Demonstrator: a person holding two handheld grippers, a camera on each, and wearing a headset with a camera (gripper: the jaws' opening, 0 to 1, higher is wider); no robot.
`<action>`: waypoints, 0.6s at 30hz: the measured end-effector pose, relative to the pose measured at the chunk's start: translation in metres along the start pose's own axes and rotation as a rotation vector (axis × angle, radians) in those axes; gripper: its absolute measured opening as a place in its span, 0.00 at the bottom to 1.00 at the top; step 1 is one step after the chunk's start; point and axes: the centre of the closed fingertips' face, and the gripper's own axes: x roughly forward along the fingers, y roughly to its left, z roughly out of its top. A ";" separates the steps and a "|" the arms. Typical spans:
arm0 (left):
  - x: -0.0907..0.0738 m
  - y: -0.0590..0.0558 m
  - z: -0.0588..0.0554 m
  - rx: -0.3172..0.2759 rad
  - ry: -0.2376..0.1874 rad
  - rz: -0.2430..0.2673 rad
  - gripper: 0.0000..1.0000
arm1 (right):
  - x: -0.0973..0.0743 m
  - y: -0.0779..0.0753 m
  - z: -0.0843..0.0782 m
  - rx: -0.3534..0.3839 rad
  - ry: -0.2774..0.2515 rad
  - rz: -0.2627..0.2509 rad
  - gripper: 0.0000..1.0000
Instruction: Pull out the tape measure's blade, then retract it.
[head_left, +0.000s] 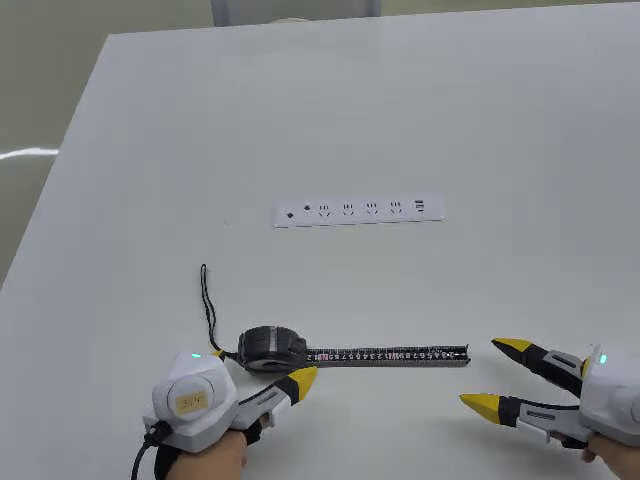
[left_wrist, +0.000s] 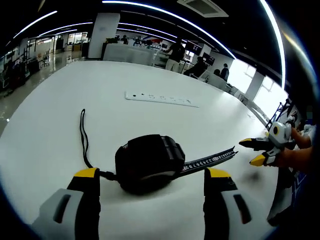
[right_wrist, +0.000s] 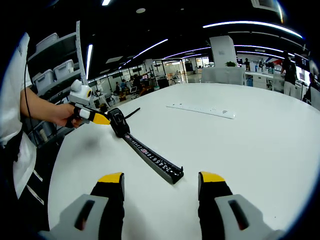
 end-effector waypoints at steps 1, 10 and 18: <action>0.001 0.000 -0.001 -0.004 0.002 0.003 0.85 | 0.001 0.000 0.000 0.000 0.001 0.001 0.60; 0.005 0.007 0.002 -0.032 -0.004 0.051 0.85 | 0.007 0.000 -0.001 -0.008 0.015 0.024 0.59; 0.013 0.007 0.003 -0.048 -0.006 0.071 0.84 | 0.011 -0.002 -0.002 -0.010 0.021 0.032 0.59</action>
